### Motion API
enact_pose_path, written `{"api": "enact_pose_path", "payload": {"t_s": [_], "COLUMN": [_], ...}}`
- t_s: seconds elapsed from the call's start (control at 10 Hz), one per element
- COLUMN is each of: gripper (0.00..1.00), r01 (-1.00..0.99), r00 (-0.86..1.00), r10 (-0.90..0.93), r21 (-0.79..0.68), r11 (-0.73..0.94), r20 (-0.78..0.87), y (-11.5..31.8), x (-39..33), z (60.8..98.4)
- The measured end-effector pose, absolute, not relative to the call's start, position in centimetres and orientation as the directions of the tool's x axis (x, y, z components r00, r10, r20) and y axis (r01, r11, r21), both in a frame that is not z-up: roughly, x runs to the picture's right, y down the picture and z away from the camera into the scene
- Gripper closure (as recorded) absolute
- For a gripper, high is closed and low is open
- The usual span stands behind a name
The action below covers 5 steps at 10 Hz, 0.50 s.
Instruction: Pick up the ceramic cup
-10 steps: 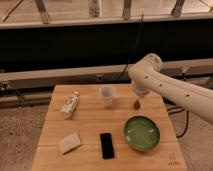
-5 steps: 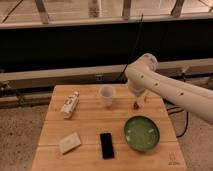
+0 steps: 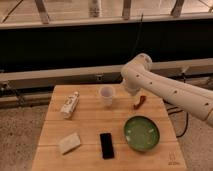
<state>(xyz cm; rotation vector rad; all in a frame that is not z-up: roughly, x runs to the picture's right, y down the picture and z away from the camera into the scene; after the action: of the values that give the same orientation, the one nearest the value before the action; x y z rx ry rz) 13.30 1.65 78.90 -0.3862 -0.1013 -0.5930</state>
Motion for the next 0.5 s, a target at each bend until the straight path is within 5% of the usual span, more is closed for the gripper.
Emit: {"api": "enact_pose_path", "payload": {"t_s": [0.5], "gripper": [0.2], "r01": [0.621], "r00": [0.784], "r10": [-0.566], "r21": [-0.309], "r11": [0.72], "r20": [0.255], "y": [2.1], "x": [11.1], "z": [80.6]}}
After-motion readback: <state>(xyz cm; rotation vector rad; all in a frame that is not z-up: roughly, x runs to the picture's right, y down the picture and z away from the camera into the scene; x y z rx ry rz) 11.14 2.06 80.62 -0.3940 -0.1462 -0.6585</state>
